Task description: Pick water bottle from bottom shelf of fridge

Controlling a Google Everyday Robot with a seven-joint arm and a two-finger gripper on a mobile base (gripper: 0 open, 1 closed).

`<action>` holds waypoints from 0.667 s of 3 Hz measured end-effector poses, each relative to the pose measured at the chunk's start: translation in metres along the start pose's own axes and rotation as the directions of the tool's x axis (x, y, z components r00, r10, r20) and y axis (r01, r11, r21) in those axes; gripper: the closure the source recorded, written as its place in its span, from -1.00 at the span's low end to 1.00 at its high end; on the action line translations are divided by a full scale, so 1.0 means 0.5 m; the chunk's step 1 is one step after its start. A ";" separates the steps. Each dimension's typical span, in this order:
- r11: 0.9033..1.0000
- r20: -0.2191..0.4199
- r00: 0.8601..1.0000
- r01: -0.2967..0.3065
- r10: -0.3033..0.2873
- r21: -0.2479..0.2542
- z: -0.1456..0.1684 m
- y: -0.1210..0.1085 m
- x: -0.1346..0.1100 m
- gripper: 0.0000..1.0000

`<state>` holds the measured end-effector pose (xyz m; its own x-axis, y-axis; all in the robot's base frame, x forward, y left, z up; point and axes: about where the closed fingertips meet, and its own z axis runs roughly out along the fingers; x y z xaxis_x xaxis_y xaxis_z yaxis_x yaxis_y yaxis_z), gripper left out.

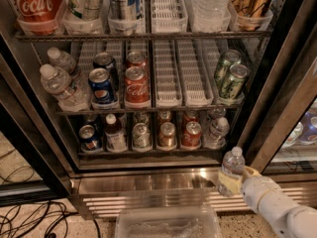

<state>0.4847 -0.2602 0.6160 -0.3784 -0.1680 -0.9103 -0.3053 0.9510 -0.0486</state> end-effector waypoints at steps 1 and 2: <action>0.985 -0.034 0.994 0.100 -0.106 -0.140 -0.045 0.068 0.019 1.00; 0.920 -0.017 0.973 0.213 -0.231 -0.330 -0.076 0.184 0.024 1.00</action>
Offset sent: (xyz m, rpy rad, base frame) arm -0.1704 0.1746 -0.0056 -0.0414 0.1660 0.9312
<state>0.4188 -0.1847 0.6162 -0.3121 -0.3878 -0.8673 -0.6498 0.7531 -0.1029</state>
